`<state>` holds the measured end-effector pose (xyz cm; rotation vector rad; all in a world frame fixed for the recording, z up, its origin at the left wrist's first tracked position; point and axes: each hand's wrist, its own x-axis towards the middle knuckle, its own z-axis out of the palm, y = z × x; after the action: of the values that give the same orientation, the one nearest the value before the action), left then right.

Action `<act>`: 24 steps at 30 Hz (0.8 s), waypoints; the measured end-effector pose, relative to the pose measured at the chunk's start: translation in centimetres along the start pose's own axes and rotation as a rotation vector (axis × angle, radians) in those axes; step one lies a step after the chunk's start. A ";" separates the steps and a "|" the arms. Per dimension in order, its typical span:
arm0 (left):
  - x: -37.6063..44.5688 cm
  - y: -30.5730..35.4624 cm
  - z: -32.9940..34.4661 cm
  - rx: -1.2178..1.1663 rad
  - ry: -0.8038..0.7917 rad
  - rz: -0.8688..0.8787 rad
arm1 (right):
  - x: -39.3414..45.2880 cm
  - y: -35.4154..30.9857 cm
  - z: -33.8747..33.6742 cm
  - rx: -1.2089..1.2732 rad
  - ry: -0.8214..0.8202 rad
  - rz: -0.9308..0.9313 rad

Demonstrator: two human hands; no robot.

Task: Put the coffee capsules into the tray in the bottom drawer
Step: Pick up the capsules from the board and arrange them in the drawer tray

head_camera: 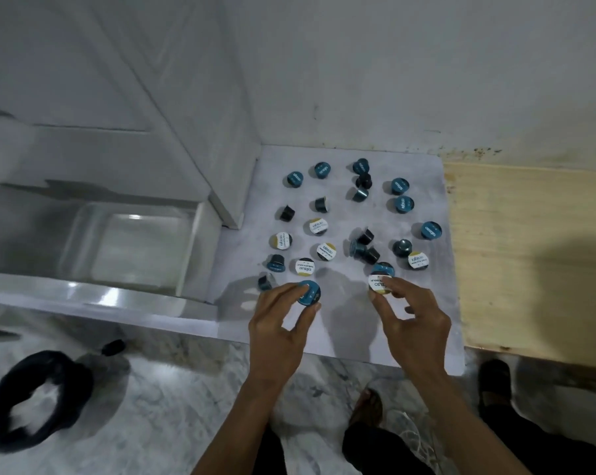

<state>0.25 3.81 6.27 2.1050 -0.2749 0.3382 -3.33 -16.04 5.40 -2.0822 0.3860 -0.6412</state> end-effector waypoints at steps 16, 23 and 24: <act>8.8 -8.7 -31.3 0.089 -0.022 0.107 | -4.3 -22.7 16.6 0.184 -0.091 -0.074; 14.2 -15.9 -38.0 0.239 -0.243 -0.068 | -3.6 -27.2 24.2 0.155 -0.291 -0.057; 15.1 -17.0 -38.3 0.274 -0.289 -0.072 | -3.2 -27.4 25.3 0.147 -0.319 -0.055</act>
<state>14.86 44.34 17.56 2.4297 -0.3359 0.0268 9.47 17.67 15.57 -2.0158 0.0972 -0.3476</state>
